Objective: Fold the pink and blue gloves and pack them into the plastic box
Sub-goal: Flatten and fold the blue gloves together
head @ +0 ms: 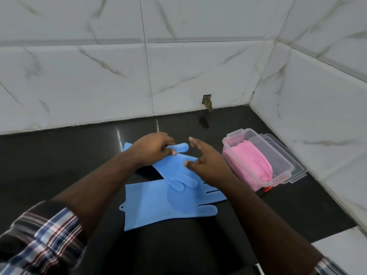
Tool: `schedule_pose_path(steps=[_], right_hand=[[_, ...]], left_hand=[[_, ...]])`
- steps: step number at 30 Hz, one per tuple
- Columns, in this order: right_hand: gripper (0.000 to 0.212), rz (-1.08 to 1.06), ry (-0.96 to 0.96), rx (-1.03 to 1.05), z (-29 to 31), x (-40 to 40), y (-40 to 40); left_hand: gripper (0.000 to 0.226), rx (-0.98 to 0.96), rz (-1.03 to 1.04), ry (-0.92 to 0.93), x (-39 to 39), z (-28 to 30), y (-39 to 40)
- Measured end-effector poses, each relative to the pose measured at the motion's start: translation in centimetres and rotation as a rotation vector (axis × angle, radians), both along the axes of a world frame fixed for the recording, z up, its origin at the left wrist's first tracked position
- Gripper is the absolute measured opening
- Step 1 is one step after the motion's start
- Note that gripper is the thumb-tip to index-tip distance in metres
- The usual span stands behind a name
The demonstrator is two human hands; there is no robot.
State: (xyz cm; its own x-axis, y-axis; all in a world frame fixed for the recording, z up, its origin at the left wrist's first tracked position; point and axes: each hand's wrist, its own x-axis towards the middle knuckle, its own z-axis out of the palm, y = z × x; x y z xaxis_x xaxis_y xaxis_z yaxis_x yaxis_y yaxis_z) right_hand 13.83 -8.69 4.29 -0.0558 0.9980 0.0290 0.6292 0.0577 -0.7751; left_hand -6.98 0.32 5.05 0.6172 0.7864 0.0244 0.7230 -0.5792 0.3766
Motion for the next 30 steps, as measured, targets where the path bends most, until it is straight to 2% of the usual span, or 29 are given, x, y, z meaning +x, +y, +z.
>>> schedule_pose_path(steps=[2, 4, 6, 8, 11, 13, 18, 22, 25, 27, 28, 30], right_hand=[[0.067, 0.058, -0.005, -0.022, -0.1, -1.5, 0.5], [0.041, 0.021, -0.016, 0.008, -0.2, -2.2, 0.8], [0.015, -0.024, -0.049, 0.043, -0.1, -2.4, 0.9], [0.009, -0.048, -0.006, 0.057, 0.1, -2.3, 1.0], [0.009, -0.071, 0.131, 0.047, 0.6, -1.8, 1.1], [0.010, -0.095, 0.193, 0.046, 1.1, -1.1, 1.3], [0.015, -0.130, 0.128, 0.193, 3.3, -0.1, 2.1], [0.014, -0.132, 0.125, 0.287, 4.9, 0.6, 0.7], [0.016, -0.025, 0.055, 0.088, 3.5, 2.3, -2.5], [0.025, 0.169, -0.158, -0.185, 1.7, 3.6, -4.6], [0.032, 0.233, -0.261, -0.275, 0.7, 4.0, -5.5], [0.041, 0.243, -0.344, -0.287, -0.9, 4.0, -6.9]], left_hand=[[0.015, 0.011, -0.008, -0.072, 0.2, 0.3, -1.5], [0.012, 0.004, 0.027, -0.153, -0.1, 0.3, -2.6], [0.019, -0.050, 0.096, -0.203, -1.1, -0.3, -3.2], [0.021, -0.088, 0.156, -0.176, -2.8, -1.5, -3.4], [0.015, -0.076, 0.285, -0.081, -5.7, -3.3, -3.3], [0.015, -0.052, 0.384, -0.079, -6.8, -3.3, -3.0], [0.015, 0.132, 0.432, -0.261, -6.7, 0.1, -2.1], [0.018, 0.091, 0.397, -0.395, -7.2, 2.7, -3.9], [0.017, -0.173, 0.312, -0.307, -8.4, 2.1, -6.4], [0.018, -0.377, 0.290, -0.217, -9.2, 0.5, -8.4], [0.023, -0.424, 0.320, -0.214, -9.6, -0.6, -9.1], [0.021, -0.395, 0.453, -0.222, -10.1, -2.9, -10.1]])
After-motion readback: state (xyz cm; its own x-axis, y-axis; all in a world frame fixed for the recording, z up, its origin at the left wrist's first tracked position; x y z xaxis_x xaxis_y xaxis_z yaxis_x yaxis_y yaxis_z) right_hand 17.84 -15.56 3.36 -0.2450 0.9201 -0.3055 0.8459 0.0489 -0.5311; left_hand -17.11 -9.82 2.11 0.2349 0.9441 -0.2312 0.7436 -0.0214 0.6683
